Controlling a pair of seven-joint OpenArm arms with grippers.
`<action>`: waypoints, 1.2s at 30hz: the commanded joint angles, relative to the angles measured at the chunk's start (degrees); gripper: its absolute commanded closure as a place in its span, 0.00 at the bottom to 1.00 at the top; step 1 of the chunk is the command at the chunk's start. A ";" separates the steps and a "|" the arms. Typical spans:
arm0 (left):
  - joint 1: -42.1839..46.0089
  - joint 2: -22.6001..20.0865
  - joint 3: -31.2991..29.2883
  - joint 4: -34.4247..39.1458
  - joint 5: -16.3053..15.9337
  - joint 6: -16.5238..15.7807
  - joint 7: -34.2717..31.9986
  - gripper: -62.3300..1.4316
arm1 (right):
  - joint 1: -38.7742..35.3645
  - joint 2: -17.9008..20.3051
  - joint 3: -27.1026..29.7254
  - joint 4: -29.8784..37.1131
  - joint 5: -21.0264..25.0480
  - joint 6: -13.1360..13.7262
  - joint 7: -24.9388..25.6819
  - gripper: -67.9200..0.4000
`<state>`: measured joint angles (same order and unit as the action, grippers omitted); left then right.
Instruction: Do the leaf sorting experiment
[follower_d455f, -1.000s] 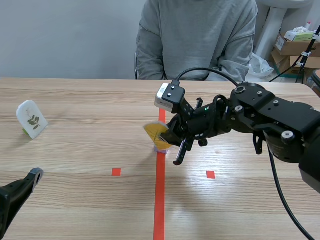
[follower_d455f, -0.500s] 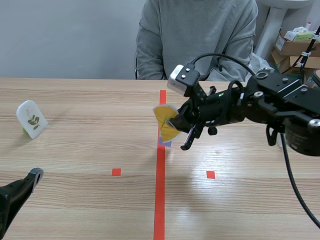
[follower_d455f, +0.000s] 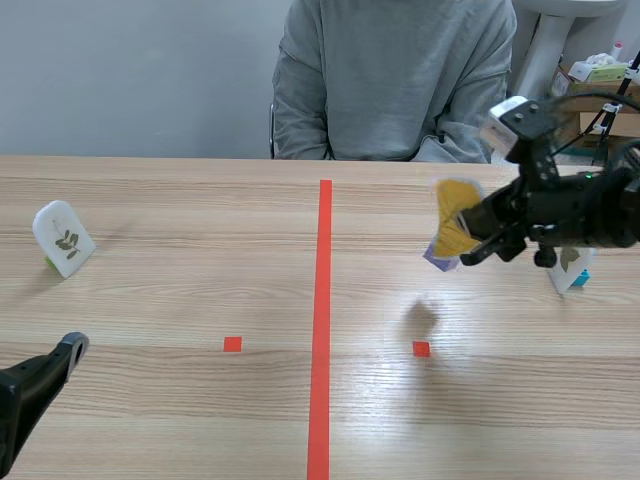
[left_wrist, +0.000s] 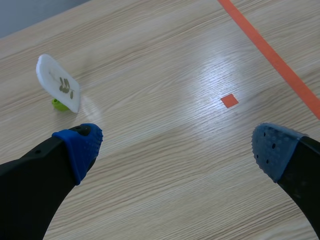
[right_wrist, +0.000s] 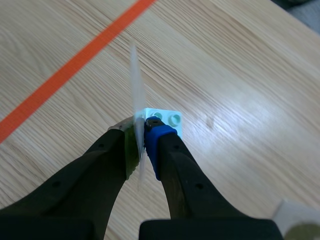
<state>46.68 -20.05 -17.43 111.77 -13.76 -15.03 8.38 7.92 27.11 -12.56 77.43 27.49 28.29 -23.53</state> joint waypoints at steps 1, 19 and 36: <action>-0.04 0.17 -0.07 1.11 -0.42 0.22 -0.81 0.00 | -1.51 0.33 2.56 1.38 0.20 -0.72 0.28 0.97; -0.04 0.15 -0.07 1.11 -0.35 -1.18 -0.81 0.00 | -15.04 0.31 29.79 2.10 -3.50 -5.57 0.96 0.97; -0.20 0.15 -0.07 1.11 -0.37 -1.20 -0.81 0.00 | -5.66 -0.02 28.33 -15.67 -9.18 -2.91 10.84 0.97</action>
<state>46.68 -20.05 -17.39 111.77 -13.74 -16.36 8.38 1.48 26.20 16.43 60.66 18.15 25.50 -13.72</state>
